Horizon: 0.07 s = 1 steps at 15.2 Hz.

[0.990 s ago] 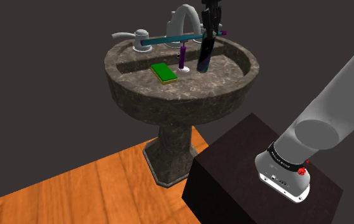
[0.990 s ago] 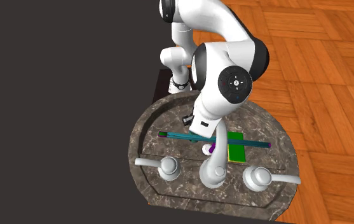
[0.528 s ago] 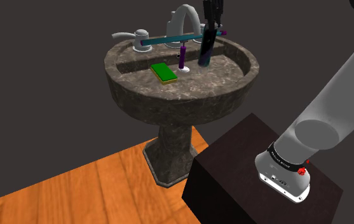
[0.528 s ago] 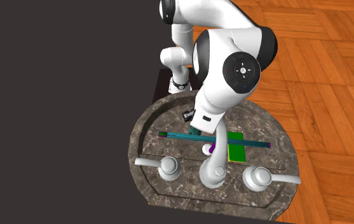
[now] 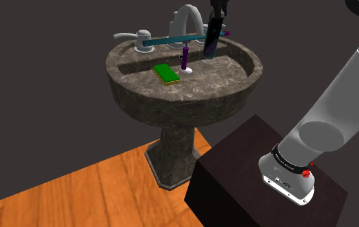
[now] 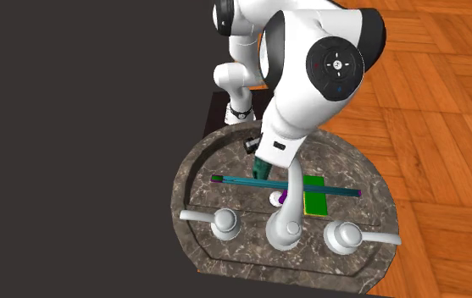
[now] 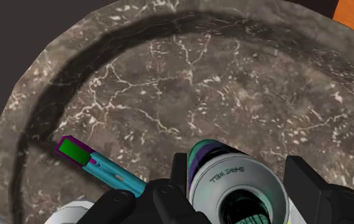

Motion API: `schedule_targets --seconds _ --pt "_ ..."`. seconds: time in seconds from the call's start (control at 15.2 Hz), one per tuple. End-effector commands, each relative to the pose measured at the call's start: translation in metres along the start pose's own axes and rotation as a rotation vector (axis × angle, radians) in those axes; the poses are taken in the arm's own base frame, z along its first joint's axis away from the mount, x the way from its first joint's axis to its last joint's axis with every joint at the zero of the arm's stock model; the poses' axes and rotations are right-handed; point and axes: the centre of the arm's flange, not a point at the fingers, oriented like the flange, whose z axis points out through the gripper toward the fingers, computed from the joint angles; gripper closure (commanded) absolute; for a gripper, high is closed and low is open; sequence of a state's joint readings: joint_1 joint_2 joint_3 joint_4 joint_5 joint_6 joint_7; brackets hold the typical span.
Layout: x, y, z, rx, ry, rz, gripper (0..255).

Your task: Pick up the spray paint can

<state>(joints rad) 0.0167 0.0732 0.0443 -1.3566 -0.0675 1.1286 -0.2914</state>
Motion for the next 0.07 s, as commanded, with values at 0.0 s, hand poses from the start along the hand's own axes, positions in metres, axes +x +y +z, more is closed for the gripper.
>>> schedule_targets --seconds 0.0 --pt "-0.0004 -0.0002 -0.0026 0.0 0.0 0.0 255"
